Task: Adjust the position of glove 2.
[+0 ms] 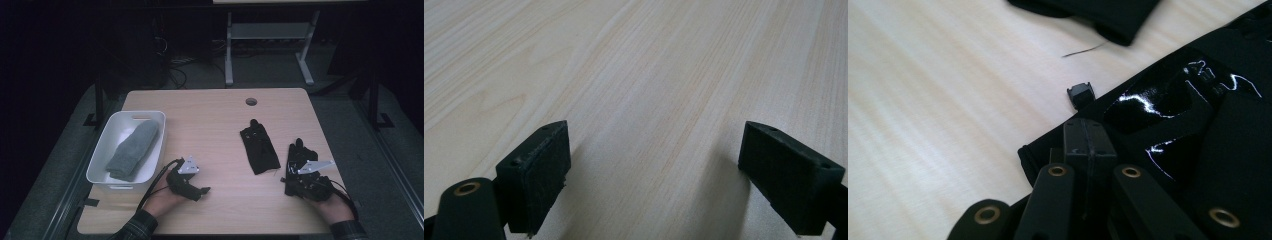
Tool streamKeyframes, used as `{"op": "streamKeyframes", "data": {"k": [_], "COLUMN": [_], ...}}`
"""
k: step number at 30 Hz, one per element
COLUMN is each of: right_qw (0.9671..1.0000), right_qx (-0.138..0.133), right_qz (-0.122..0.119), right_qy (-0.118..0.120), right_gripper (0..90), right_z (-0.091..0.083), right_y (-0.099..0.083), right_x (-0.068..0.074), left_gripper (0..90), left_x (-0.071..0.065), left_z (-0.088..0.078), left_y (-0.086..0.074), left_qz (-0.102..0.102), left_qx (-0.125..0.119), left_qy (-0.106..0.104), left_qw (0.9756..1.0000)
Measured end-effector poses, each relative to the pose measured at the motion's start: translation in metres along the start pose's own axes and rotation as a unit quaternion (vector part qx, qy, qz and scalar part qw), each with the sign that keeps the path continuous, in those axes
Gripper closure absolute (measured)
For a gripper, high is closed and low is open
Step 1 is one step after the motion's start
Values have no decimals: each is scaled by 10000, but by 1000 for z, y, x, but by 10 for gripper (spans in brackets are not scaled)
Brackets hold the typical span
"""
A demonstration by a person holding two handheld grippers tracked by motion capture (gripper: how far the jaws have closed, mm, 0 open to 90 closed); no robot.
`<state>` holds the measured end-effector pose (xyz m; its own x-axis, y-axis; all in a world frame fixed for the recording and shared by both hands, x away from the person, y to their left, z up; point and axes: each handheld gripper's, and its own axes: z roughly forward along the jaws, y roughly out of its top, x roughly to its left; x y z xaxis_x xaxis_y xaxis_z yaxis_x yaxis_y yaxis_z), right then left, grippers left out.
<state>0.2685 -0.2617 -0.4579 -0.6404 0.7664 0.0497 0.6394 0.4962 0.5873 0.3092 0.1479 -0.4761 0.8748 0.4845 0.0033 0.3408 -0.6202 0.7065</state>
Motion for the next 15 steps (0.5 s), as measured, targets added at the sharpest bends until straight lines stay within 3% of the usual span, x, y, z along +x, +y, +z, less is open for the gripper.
{"op": "streamKeyframes", "data": {"k": [3,7,11,15], "right_qw": [10000,9992,9985,9978], "right_qx": [1,-392,-539,-608], "right_qz": [-59,-33,-135,-172], "right_qy": [20,60,28,190], "right_gripper": [900,900,900,900], "right_z": [-2,-8,2,17], "right_y": [1,15,37,56], "right_x": [5,3,-1,-4], "left_gripper": [124,124,124,124], "left_x": [0,0,0,0], "left_z": [0,0,0,0], "left_y": [0,0,0,0], "left_qz": [-22,-28,-20,-23], "left_qx": [-17,-27,-29,-24], "left_qy": [-9,-9,-14,-17], "left_qw": [10000,10000,10000,10000]}}
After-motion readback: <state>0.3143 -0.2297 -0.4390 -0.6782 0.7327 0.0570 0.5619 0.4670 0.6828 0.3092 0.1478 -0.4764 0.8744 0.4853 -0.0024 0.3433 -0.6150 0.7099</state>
